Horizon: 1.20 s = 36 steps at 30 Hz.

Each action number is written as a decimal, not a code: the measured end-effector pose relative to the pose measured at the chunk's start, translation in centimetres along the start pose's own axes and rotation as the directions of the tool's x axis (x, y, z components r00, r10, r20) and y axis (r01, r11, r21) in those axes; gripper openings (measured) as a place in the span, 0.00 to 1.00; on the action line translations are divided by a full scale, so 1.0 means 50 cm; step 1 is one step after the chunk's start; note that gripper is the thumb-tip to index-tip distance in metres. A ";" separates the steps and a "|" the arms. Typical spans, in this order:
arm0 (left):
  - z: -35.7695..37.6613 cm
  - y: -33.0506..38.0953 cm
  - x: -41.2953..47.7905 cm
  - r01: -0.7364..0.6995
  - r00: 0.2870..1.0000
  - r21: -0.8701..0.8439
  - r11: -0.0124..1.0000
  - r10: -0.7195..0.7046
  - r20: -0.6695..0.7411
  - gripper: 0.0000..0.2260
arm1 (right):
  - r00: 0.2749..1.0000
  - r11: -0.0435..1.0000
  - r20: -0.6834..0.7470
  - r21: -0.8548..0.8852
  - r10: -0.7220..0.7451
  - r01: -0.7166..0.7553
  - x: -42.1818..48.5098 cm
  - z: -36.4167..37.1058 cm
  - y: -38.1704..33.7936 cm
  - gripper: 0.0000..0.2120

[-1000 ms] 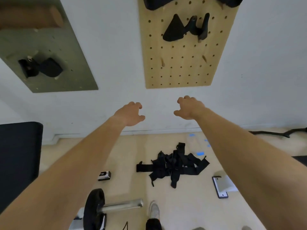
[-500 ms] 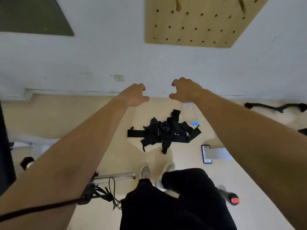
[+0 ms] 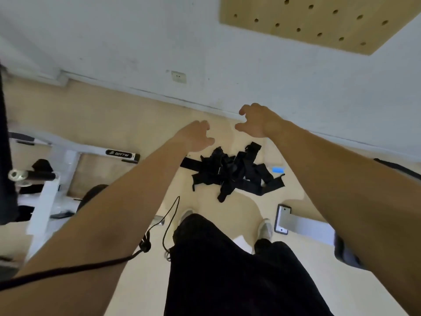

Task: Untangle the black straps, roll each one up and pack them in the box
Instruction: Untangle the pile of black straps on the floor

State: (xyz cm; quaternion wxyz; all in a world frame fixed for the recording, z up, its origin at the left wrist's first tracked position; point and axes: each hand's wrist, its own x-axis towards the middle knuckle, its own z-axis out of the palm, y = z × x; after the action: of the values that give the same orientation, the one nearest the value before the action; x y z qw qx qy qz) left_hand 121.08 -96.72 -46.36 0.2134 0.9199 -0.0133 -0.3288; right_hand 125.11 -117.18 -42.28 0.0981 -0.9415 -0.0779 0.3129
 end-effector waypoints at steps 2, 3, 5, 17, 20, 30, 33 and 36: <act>0.081 0.029 0.034 0.036 0.999 -0.012 0.999 -0.036 0.021 0.26 | 1.000 1.000 0.010 0.003 -0.026 0.026 0.026 0.043 0.069 0.30; 0.125 0.043 0.056 0.046 0.998 -0.012 0.999 -0.045 0.035 0.26 | 0.999 1.000 0.012 0.000 -0.030 0.030 0.042 0.069 0.108 0.30; 0.216 0.071 0.112 0.046 0.997 -0.015 0.999 -0.045 0.059 0.26 | 1.000 1.000 0.019 -0.005 -0.021 0.021 0.080 0.133 0.192 0.30; 0.719 -0.046 0.568 0.007 0.984 0.128 0.992 -0.030 0.176 0.26 | 0.994 0.996 0.103 0.073 0.036 -0.043 0.479 0.710 0.522 0.28; 0.809 -0.110 0.672 0.006 0.983 0.183 0.983 -0.039 0.180 0.26 | 0.993 0.997 0.111 0.067 0.036 -0.043 0.568 0.837 0.553 0.27; 1.001 -0.227 0.778 -0.040 0.993 0.286 0.958 0.005 0.122 0.24 | 0.993 0.998 0.101 -0.032 0.060 -0.057 0.634 1.086 0.592 0.27; 1.013 -0.237 0.725 -0.040 0.996 0.289 0.956 0.015 0.087 0.24 | 0.998 0.999 0.049 -0.035 0.033 -0.032 0.588 1.096 0.573 0.27; 1.007 -0.227 0.646 -0.028 0.998 0.264 0.964 0.013 0.059 0.22 | 1.000 1.000 0.010 -0.003 -0.004 0.004 0.525 1.090 0.540 0.26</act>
State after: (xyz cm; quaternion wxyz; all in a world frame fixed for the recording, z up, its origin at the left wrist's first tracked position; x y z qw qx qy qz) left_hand 114.35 -111.08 -105.15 0.0913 0.9302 -0.0728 -0.3480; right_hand 115.23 -130.45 -106.43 0.0970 -0.9400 -0.0809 0.3171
